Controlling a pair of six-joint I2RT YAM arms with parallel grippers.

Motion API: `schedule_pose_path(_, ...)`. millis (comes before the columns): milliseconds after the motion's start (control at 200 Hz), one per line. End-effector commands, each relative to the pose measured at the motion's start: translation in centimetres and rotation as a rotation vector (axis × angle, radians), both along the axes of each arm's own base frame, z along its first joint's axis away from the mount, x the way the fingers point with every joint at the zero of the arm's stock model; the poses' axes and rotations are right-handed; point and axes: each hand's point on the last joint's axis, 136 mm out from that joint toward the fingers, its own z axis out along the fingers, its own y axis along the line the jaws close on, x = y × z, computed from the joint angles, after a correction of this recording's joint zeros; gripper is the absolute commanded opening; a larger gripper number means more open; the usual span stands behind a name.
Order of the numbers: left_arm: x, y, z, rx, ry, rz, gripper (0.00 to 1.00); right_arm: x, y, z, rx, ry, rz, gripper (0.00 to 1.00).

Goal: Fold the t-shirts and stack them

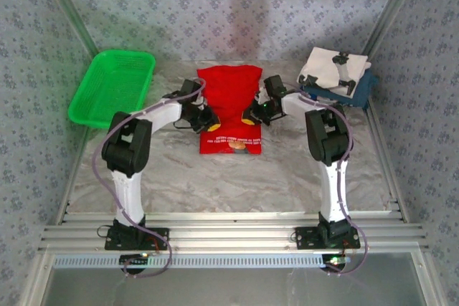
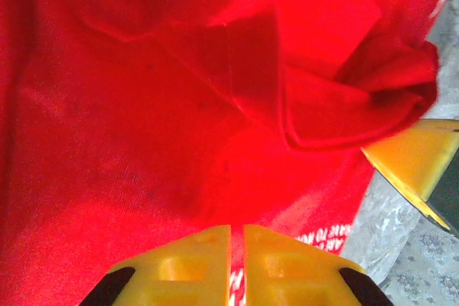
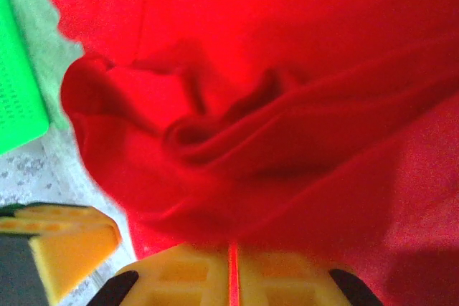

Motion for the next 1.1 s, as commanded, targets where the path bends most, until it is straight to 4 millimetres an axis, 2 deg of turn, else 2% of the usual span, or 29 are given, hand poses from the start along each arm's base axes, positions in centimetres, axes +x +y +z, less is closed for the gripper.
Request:
schedule_pose_path(0,2.4,-2.1,0.6,-0.050,-0.042,0.004,0.12,2.4,0.1,0.1,0.030,-0.017,-0.037,0.12)
schedule_pose_path(200,6.5,-1.6,-0.8,0.015,-0.063,0.080,0.14,5.4,-0.7,0.0,0.051,-0.034,-0.104,0.12)
schedule_pose_path(365,9.7,-0.6,-0.9,0.033,-0.086,0.136,0.16,6.9,-1.3,-0.1,0.068,-0.041,-0.155,0.15)
schedule_pose_path(510,10.6,1.8,-1.2,0.076,-0.077,0.172,0.18,7.2,-1.9,0.2,0.073,-0.036,-0.174,0.18)
schedule_pose_path(550,10.6,2.4,-0.7,0.072,-0.080,0.181,0.20,7.0,-2.1,0.9,0.074,-0.048,-0.174,0.19)
schedule_pose_path(590,10.5,2.9,0.9,0.053,-0.108,0.185,0.23,6.8,-2.4,2.3,0.074,-0.076,-0.165,0.22)
schedule_pose_path(685,9.0,3.7,6.0,0.027,-0.216,0.162,0.42,5.0,-3.2,5.4,0.027,-0.114,-0.114,0.30)
schedule_pose_path(740,7.2,4.2,8.0,0.021,-0.238,0.145,0.55,3.1,-3.8,6.7,0.001,-0.096,-0.092,0.39)
schedule_pose_path(789,5.3,4.7,9.4,0.018,-0.245,0.138,0.63,1.4,-4.0,8.0,-0.006,-0.100,-0.071,0.47)
schedule_pose_path(854,2.7,5.1,9.8,0.008,-0.231,0.126,0.67,-1.2,-4.5,8.8,-0.023,-0.105,-0.046,0.57)
schedule_pose_path(904,0.9,5.3,9.7,-0.001,-0.214,0.113,0.68,-3.2,-4.9,8.6,-0.034,-0.082,-0.039,0.62)
schedule_pose_path(1009,-2.8,5.7,8.3,-0.012,-0.156,0.084,0.69,-7.4,-5.6,6.4,-0.051,-0.008,-0.022,0.66)
schedule_pose_path(1079,-4.8,5.5,7.0,-0.027,-0.124,0.059,0.69,-9.0,-5.6,5.6,-0.048,0.002,-0.011,0.68)
schedule_pose_path(1094,-5.2,5.3,6.8,-0.034,-0.120,0.051,0.69,-9.9,-5.8,4.7,-0.054,0.026,-0.007,0.68)
